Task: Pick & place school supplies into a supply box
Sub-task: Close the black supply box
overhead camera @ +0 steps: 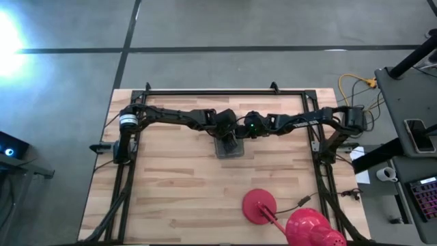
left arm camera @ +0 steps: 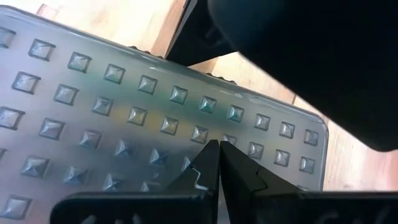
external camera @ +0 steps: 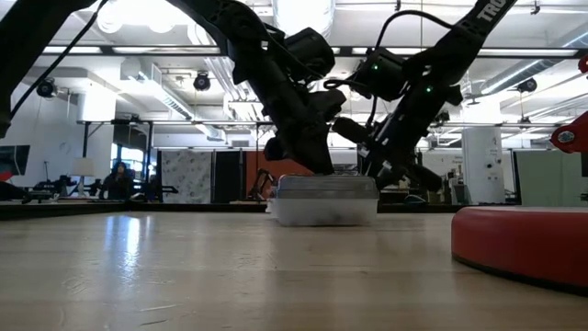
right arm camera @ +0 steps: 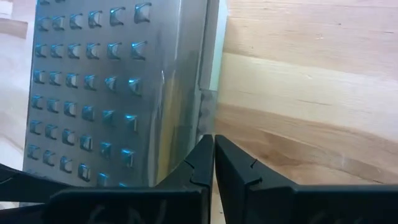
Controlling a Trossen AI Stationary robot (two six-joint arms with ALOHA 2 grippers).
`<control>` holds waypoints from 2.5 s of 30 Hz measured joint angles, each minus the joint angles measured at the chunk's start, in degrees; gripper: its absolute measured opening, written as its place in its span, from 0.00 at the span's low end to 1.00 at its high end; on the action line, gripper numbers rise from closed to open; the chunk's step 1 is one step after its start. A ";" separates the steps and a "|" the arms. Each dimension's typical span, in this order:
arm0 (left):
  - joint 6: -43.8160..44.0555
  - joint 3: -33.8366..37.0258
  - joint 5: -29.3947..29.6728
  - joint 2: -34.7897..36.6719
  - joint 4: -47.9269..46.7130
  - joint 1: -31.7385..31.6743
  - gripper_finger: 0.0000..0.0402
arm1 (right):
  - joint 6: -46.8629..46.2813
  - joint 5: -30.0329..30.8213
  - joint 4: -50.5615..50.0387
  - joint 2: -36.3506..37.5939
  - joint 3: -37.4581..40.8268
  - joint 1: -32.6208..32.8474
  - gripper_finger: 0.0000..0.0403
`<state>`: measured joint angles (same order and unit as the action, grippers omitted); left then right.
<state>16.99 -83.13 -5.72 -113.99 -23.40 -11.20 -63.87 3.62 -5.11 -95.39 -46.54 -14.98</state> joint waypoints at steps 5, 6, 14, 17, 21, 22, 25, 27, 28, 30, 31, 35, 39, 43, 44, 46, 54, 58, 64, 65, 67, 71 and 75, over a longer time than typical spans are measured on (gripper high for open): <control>0.03 0.69 -0.07 0.04 0.46 0.00 0.00 | -0.40 -0.77 0.96 -0.28 0.04 0.00 0.02; 0.04 0.95 -0.15 0.07 0.57 0.00 0.00 | -0.42 -1.11 1.28 -0.41 0.04 0.00 0.02; 1.07 2.86 -0.94 0.11 0.73 0.07 0.00 | -0.66 -4.65 7.16 -3.84 -0.11 0.00 0.02; 1.06 3.01 -0.96 0.11 0.89 0.09 0.00 | -0.40 -5.49 7.19 -4.15 0.03 0.00 0.02; -0.11 2.65 -0.87 0.11 0.97 0.15 0.00 | 0.46 -5.99 6.63 -4.32 0.40 0.04 0.02; -0.57 2.64 -0.90 0.11 1.09 0.15 0.00 | 0.69 -6.07 6.57 -4.30 0.56 0.04 0.02; -1.42 2.67 -0.70 0.17 1.64 0.17 0.00 | 0.37 -4.62 3.66 -4.25 0.98 0.20 0.02; -2.30 2.64 -0.16 1.24 2.09 0.19 0.00 | -0.45 -2.20 1.76 -3.83 1.12 0.44 0.02; -2.94 2.73 0.87 1.91 1.95 0.40 0.00 | -0.41 -1.01 1.08 -3.55 1.16 0.46 0.02; -4.22 2.95 3.64 3.76 0.92 0.79 0.00 | -0.22 0.36 0.63 -2.94 1.20 0.45 0.02; -4.67 3.10 5.15 4.81 0.08 0.98 0.00 | -0.05 1.19 0.61 -2.71 1.20 0.40 0.02; -4.94 3.15 6.95 9.82 -1.81 1.07 0.00 | -0.33 4.77 0.58 -0.47 1.18 0.46 0.02; -3.18 4.35 8.58 13.22 -5.47 1.82 0.00 | -0.21 6.85 -0.30 0.71 1.04 0.35 0.02; -0.96 8.67 13.25 15.79 -6.12 3.31 0.00 | 1.46 6.32 0.08 0.89 -0.87 0.39 0.02; -0.11 10.14 13.25 15.88 -6.08 3.42 0.00 | 1.99 5.94 0.11 0.66 -1.45 0.39 0.02; 2.32 13.51 13.11 15.73 -6.03 3.75 0.00 | 2.57 5.25 0.03 0.04 -2.58 0.39 0.02; 7.88 21.95 12.17 17.08 2.43 4.55 0.00 | 4.87 4.97 -0.64 -3.20 -5.70 0.19 0.02; 7.93 21.70 12.26 17.86 2.39 4.41 0.00 | 4.52 2.51 -1.08 -4.34 -5.53 0.15 0.02; 6.75 20.53 13.29 18.24 2.11 4.36 0.00 | 4.50 1.31 -1.41 -4.29 -5.33 0.50 0.02; 6.73 20.45 13.32 18.29 2.14 4.35 0.00 | 4.49 0.88 -1.45 -4.32 -5.33 0.50 0.02; 6.73 20.35 13.35 18.38 2.38 4.35 0.00 | 4.53 -0.14 -1.48 -4.64 -5.35 0.68 0.02; 6.71 20.35 13.33 18.38 2.40 4.35 0.00 | 4.30 -0.93 -1.48 -5.87 -5.39 2.03 0.02; 6.71 20.35 13.35 18.40 2.45 4.37 0.00 | 4.45 -4.89 2.75 -8.03 -5.51 4.01 0.02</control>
<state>23.70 -62.78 7.64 -95.59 -20.95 -6.83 -59.42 -1.27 -2.36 -103.42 -52.05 -10.98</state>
